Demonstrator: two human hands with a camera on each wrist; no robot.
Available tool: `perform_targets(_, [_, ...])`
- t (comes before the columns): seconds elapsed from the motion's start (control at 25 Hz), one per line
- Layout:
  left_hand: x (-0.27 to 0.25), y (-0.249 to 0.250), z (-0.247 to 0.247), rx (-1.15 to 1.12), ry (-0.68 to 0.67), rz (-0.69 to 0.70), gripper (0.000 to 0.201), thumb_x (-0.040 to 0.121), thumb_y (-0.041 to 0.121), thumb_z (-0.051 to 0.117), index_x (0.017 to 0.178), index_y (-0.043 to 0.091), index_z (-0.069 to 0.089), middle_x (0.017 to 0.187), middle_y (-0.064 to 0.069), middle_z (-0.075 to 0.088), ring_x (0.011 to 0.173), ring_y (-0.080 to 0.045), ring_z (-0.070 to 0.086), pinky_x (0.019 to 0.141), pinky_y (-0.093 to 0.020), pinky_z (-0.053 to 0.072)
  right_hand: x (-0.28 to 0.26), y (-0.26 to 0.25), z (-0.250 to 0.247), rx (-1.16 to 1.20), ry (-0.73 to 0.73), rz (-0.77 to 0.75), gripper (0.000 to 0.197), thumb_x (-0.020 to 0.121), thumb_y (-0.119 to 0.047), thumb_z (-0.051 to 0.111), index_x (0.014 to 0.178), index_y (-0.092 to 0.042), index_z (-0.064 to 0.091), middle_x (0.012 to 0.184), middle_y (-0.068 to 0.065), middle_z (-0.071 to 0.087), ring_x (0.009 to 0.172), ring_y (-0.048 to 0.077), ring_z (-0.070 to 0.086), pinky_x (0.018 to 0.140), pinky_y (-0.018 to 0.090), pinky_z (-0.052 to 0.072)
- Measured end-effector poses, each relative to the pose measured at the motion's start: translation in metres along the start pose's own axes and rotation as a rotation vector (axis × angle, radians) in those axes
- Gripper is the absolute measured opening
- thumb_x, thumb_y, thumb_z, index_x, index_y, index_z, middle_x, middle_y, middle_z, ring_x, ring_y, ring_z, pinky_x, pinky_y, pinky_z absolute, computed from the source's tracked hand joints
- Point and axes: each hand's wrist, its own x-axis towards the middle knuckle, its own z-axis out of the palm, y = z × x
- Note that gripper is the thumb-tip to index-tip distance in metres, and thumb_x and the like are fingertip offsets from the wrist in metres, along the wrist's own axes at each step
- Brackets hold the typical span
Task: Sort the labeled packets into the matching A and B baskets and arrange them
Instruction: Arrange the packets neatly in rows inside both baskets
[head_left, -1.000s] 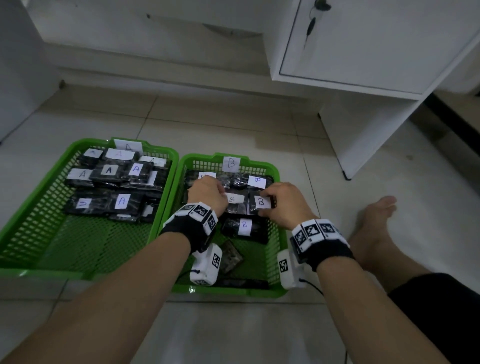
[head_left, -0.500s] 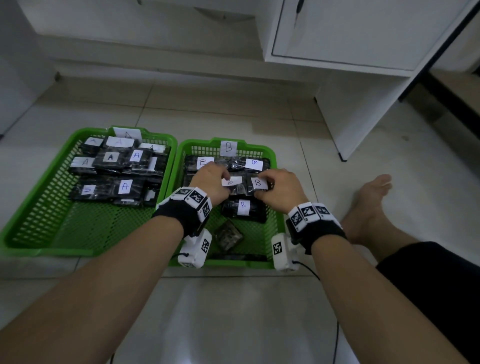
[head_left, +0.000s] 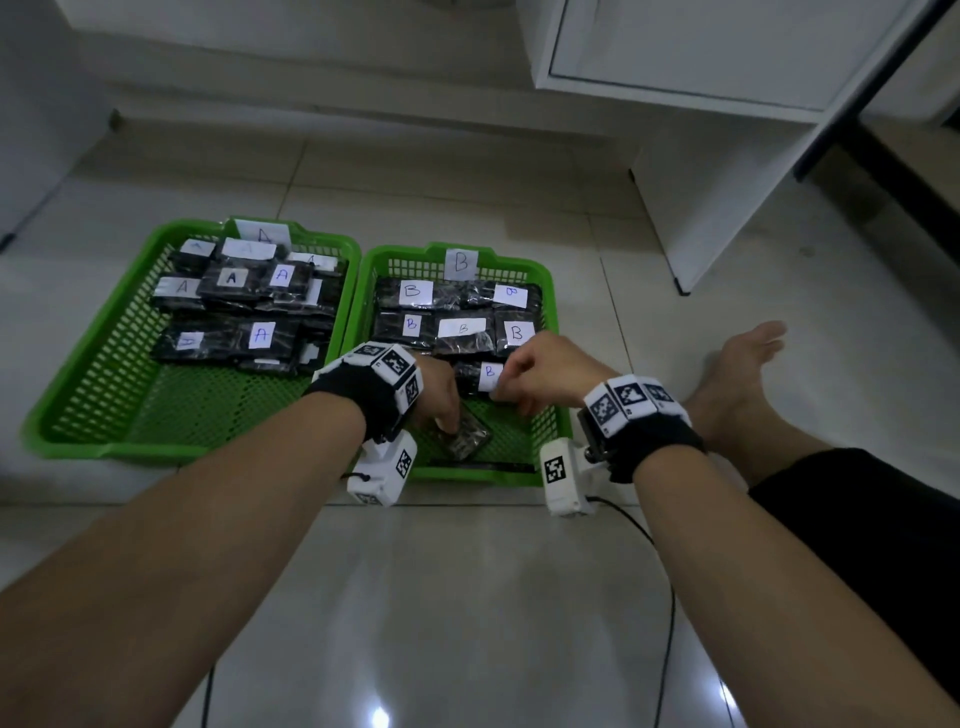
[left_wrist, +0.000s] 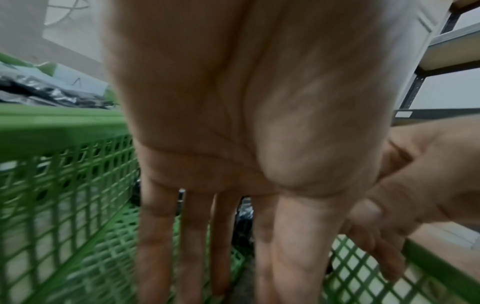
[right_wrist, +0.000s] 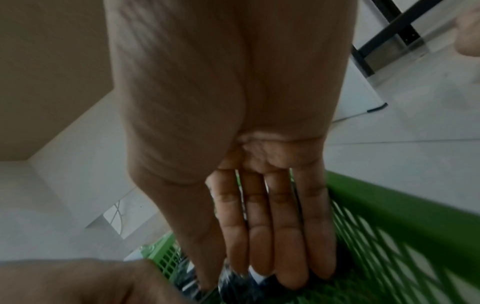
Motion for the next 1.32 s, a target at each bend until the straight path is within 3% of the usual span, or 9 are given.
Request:
perform_targets(0.16, [-0.004,-0.006,0.008,-0.154,-0.016,0.041,0.014,0.084,0.039,0.075,0.096,0.034,0.079,0.107,0.012,0.073,0.104,-0.011,0.064,0.093,-0.031,0.049,-0.006,0.014,0.010,0.065,0.031,-0.056,0.007,0.081,-0.012,0.083,0.086,-0.011,0.080,0.087,0.004,0.078,0.084,0.022,0.076,0.073,0.026,0.062])
perform_targets(0.28, [-0.005,-0.009,0.011,-0.307,-0.067,0.074,0.008,0.084,0.034,0.075,0.091,0.035,0.080,0.105,0.012,0.075,0.103,-0.012,0.067,0.097,-0.032,0.049,-0.010,0.022,0.006,0.236,0.064,-0.059,0.013,0.080,-0.010,0.083,0.092,-0.006,0.079,0.086,0.008,0.079,0.081,0.024,0.076,0.081,0.034,0.063])
perform_targets(0.44, [-0.011,-0.009,0.009,-0.475,-0.073,0.141,0.009,0.086,0.020,0.075,0.090,0.026,0.080,0.101,0.002,0.077,0.099,-0.019,0.071,0.090,-0.032,0.058,-0.009,0.024,0.009,0.323,0.056,-0.045,0.020,0.079,-0.007,0.083,0.097,-0.003,0.077,0.089,0.010,0.079,0.082,0.025,0.077,0.086,0.039,0.062])
perform_targets(0.64, [-0.033,-0.024,-0.008,-0.827,0.160,0.094,0.017,0.077,0.017,0.082,0.074,0.013,0.066,0.074,-0.003,0.072,0.069,-0.015,0.064,0.069,-0.027,0.053,-0.007,0.013,0.003,0.391,-0.071,0.042,0.030,0.083,-0.012,0.081,0.110,-0.006,0.072,0.101,0.011,0.077,0.091,0.027,0.075,0.088,0.041,0.061])
perform_targets(0.8, [-0.049,-0.029,-0.003,-1.249,0.142,0.142,0.002,0.092,0.005,0.062,0.091,0.005,0.060,0.097,-0.010,0.065,0.081,-0.018,0.061,0.066,-0.025,0.055,-0.007,-0.015,-0.005,0.531,-0.125,-0.051,0.040,0.085,-0.004,0.076,0.123,-0.011,0.065,0.109,0.013,0.076,0.095,0.031,0.075,0.084,0.043,0.062])
perform_targets(0.92, [-0.054,-0.024,0.003,-1.484,0.164,0.189,0.016,0.099,0.008,0.053,0.110,-0.002,0.057,0.119,-0.023,0.063,0.101,-0.034,0.067,0.082,-0.037,0.061,-0.008,-0.035,0.001,0.480,-0.017,-0.094,0.039,0.085,-0.011,0.079,0.120,-0.006,0.064,0.098,0.017,0.077,0.084,0.034,0.076,0.078,0.044,0.063])
perform_targets(1.04, [-0.057,-0.020,0.000,-1.428,0.149,0.229,0.045,0.095,0.034,0.058,0.129,0.004,0.057,0.126,-0.020,0.065,0.114,-0.039,0.064,0.098,-0.050,0.052,-0.010,-0.047,0.011,0.614,0.095,-0.090,0.034,0.090,-0.016,0.075,0.115,0.004,0.064,0.090,0.022,0.076,0.072,0.030,0.074,0.071,0.040,0.064])
perform_targets(1.16, [-0.059,-0.020,-0.003,-1.419,0.160,0.206,0.044,0.099,0.034,0.052,0.133,0.007,0.054,0.122,-0.019,0.068,0.112,-0.040,0.065,0.098,-0.055,0.051,-0.013,-0.051,0.005,0.868,0.039,-0.100,0.023,0.100,-0.013,0.061,0.116,0.003,0.062,0.098,0.024,0.074,0.080,0.031,0.074,0.077,0.038,0.064])
perform_targets(1.32, [-0.058,-0.025,0.002,-1.536,0.268,0.129,0.035,0.101,0.026,0.047,0.129,0.005,0.055,0.121,-0.021,0.066,0.104,-0.038,0.065,0.093,-0.054,0.054,-0.011,-0.035,0.006,0.191,0.002,0.024,0.010,0.095,-0.012,0.065,0.100,-0.008,0.073,0.097,0.009,0.077,0.084,0.023,0.075,0.078,0.040,0.063])
